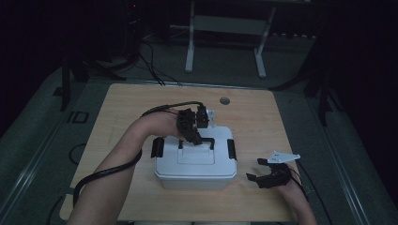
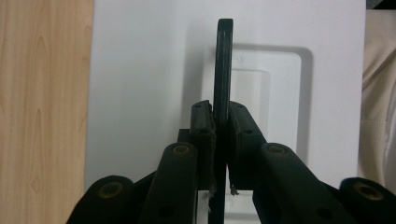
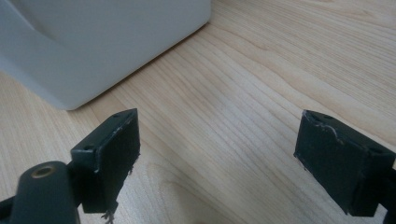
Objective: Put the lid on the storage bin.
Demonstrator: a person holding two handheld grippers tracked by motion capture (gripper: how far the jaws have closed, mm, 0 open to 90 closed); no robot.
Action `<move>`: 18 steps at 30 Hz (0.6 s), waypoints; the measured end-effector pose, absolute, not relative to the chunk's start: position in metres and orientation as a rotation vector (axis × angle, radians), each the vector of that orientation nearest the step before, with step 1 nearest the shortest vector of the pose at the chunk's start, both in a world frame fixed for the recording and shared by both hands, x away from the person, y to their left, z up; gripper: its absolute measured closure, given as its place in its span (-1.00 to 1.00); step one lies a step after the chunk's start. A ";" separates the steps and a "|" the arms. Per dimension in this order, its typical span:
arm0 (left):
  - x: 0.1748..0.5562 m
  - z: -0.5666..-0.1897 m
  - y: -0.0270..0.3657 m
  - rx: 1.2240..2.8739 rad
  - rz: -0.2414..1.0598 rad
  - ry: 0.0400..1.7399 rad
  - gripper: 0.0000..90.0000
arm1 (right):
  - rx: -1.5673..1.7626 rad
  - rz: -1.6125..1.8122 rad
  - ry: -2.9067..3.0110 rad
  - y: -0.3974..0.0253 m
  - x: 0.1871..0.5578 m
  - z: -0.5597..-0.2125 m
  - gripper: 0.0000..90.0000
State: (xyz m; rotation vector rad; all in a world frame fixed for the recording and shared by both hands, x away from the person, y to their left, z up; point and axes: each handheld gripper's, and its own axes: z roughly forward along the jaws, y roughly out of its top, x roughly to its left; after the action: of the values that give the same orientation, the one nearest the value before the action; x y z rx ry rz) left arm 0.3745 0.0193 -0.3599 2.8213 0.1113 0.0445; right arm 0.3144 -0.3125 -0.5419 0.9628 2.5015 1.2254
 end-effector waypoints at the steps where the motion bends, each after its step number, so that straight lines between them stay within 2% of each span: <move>1: 0.374 -0.360 0.020 2.817 0.057 0.112 0.81 | 0.962 1.226 2.503 -0.312 0.314 -0.542 -0.69; 3: 0.374 -0.360 0.022 2.811 0.103 0.118 0.73 | 0.960 1.222 2.506 -0.312 0.314 -0.542 -0.69; 6: 0.375 -0.361 0.030 2.776 0.184 0.175 0.10 | 0.957 1.224 2.507 -0.311 0.314 -0.542 -0.69; 7: 0.377 -0.361 0.034 2.754 0.176 0.231 -0.10 | 0.958 1.223 2.505 -0.311 0.314 -0.542 -0.69; 11: 0.379 -0.365 0.052 2.691 0.197 0.339 -0.68 | 0.959 1.225 2.505 -0.311 0.314 -0.542 -0.69; 13: 0.378 -0.366 0.062 2.648 0.199 0.359 -0.82 | 0.958 1.222 2.506 -0.311 0.315 -0.542 -0.69; 15: 0.377 -0.367 0.074 2.594 0.254 0.388 -0.92 | 0.956 1.218 2.509 -0.310 0.315 -0.543 -0.69; 18: 0.374 -0.371 0.093 2.518 0.279 0.420 -0.95 | 0.958 1.216 2.513 -0.309 0.315 -0.543 -0.69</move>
State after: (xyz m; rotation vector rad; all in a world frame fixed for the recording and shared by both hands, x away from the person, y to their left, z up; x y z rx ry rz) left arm 0.3745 0.0927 -0.3708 2.5182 0.4204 0.2791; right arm 0.3147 -0.3090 -0.5432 0.9579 2.5130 1.2161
